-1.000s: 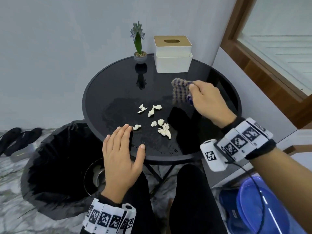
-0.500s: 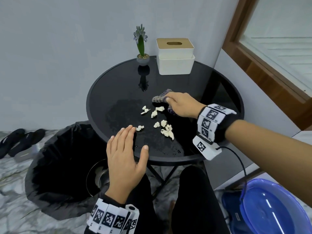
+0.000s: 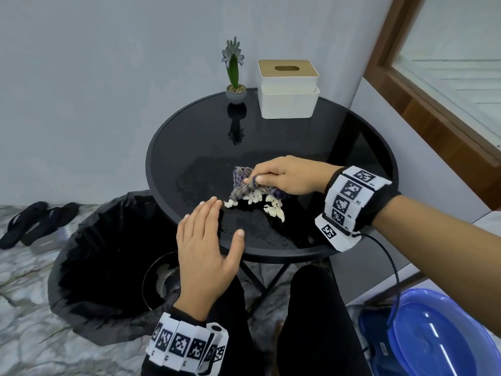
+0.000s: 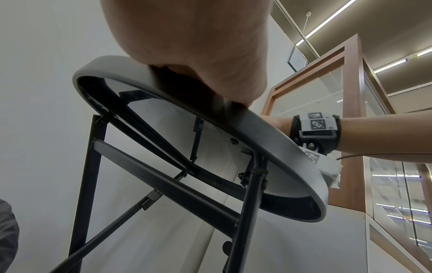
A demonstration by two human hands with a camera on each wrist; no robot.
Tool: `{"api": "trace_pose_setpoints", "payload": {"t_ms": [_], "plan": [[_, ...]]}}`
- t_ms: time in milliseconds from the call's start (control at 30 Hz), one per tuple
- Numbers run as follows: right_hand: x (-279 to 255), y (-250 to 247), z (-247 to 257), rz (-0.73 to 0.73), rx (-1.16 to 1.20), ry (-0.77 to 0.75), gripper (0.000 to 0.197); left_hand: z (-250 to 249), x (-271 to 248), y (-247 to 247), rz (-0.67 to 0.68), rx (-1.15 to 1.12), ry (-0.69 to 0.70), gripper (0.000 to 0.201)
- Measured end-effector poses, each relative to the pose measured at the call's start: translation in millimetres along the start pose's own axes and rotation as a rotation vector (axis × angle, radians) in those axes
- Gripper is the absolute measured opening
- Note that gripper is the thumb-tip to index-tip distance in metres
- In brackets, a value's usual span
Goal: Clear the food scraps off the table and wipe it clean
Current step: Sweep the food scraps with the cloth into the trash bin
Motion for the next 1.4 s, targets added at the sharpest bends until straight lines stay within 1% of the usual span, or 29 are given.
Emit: {"api": "trace_pose_setpoints", "payload": {"t_ms": [67,133,200,267,300,333,400,467,500,633,667,733,767,800,867,900,967,1067,1167,1300,1400], "plan": [[-8,4,-5,0.003,0.060,-0.003,0.022,1,0,-1,0.001,0.002,-0.006,0.060],[-16,6,-10,-0.063,0.149,0.004,0.023,2,0,-2,0.001,0.004,-0.007,0.060],[-24,2,-20,-0.229,0.261,0.051,0.024,3,0,-2,0.000,0.003,-0.005,0.060],[-33,-8,-32,-0.435,0.390,0.132,0.027,3,0,-2,0.002,0.004,-0.004,0.060],[-40,-14,-37,-0.525,0.417,0.182,0.029,3,0,-2,0.001,0.005,-0.003,0.060],[-47,-19,-40,-0.594,0.394,0.226,0.029,3,-1,-3,0.000,0.005,-0.002,0.060],[-65,-25,-40,-0.662,0.202,0.275,0.025,3,-1,-2,-0.001,0.004,-0.003,0.060],[-78,-19,-38,-0.667,0.035,0.286,0.025,3,-1,-2,0.002,0.005,-0.007,0.060],[-83,-13,-37,-0.658,-0.007,0.296,0.024,3,-1,-1,0.005,0.008,-0.009,0.060],[-90,23,-32,-0.519,-0.190,0.430,0.020,2,0,-1,0.016,0.005,-0.010,0.061],[-91,26,-28,-0.518,-0.247,0.449,0.019,2,0,-2,0.020,0.003,-0.008,0.061],[-90,27,-22,-0.583,-0.293,0.427,0.019,2,1,-3,0.030,-0.008,-0.005,0.062],[-88,26,-24,-0.594,-0.293,0.408,0.019,3,2,-4,0.034,-0.020,-0.005,0.062],[-85,28,-28,-0.564,-0.283,0.398,0.022,3,2,-5,0.035,-0.035,-0.004,0.062],[-80,36,-39,-0.453,-0.225,0.391,0.041,6,3,-8,0.029,-0.072,-0.004,0.062],[-80,38,-41,-0.420,-0.201,0.384,0.048,8,4,-9,0.021,-0.085,-0.010,0.062],[-82,42,-37,-0.392,-0.175,0.366,0.055,17,4,-13,0.007,-0.092,-0.027,0.062],[-82,47,-23,-0.408,-0.087,0.378,0.053,30,5,-19,0.001,-0.114,-0.048,0.064],[-79,58,-7,-0.455,-0.087,0.416,0.051,35,6,-20,0.026,-0.134,-0.052,0.066],[-66,73,17,-0.575,-0.075,0.419,0.049,38,6,-21,0.052,-0.111,-0.043,0.069],[-51,80,32,-0.580,-0.071,0.440,0.048,38,5,-21,0.055,-0.116,-0.037,0.070]]}}
Point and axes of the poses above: each hand's wrist, its own x-axis towards the middle knuckle, its own y-axis out of the palm, z = x × y, the point moved 5 cm from there along x, towards the middle knuckle, and after that the axes turned 5 degrees about -x, right-handed, at the moved point
